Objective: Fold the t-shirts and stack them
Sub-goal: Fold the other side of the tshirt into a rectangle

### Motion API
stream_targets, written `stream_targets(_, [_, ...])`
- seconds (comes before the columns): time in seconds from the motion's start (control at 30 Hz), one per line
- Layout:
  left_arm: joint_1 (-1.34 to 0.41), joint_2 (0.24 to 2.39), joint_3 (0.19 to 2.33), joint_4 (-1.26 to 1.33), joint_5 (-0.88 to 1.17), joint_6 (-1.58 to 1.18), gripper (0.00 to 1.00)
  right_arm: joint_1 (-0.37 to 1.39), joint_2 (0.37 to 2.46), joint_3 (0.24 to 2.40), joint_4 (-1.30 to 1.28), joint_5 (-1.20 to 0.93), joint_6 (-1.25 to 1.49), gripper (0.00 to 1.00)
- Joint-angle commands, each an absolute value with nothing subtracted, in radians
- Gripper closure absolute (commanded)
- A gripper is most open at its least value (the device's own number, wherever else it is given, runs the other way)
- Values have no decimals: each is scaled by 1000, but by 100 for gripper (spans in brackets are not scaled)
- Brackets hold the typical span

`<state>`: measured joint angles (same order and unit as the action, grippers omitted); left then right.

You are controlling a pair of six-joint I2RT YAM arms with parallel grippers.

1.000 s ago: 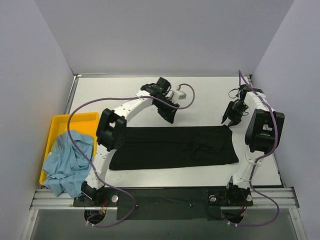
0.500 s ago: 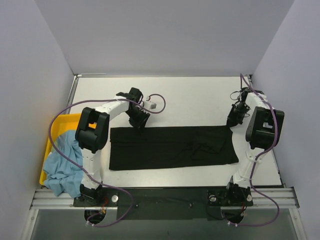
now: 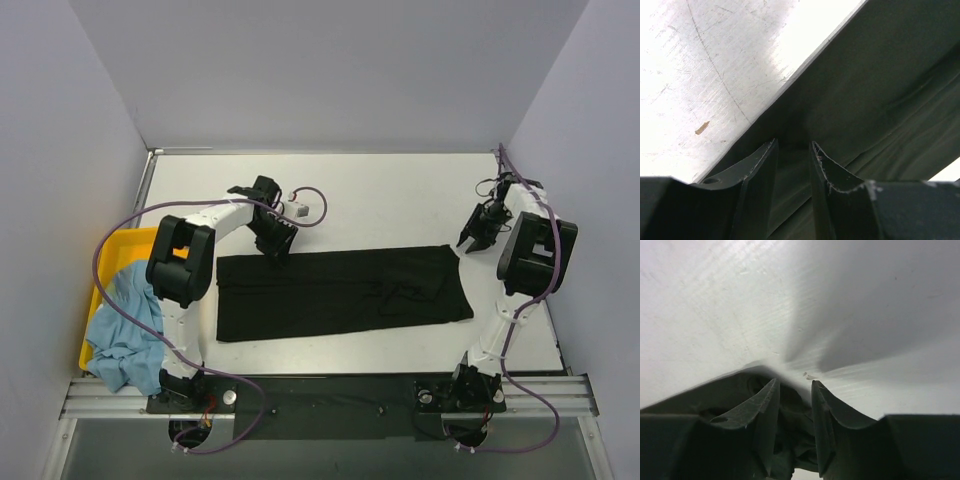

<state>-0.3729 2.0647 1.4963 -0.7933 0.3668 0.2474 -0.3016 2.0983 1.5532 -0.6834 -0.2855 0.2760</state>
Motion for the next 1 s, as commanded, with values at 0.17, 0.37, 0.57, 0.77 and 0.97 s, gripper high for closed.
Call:
stream_targets(0.17, [-359, 2037, 1626, -880, 402, 296, 54, -295, 1915, 1634, -756, -267, 319, 64])
stream_targets(0.37, [-336, 1997, 1661, -910, 402, 302, 53, -161, 1697, 1415, -778, -164, 379, 93])
stream_targets(0.57, [-307, 1967, 1621, -920, 390, 311, 53, 60, 1594, 1181, -732, -196, 457, 100])
stream_targets(0.77, [-304, 1954, 1591, -904, 376, 311, 53, 95, 1681, 1020, -654, -186, 492, 100])
stream_targets(0.97, [-304, 1953, 1591, -902, 356, 316, 53, 86, 1747, 1006, -632, -199, 471, 100])
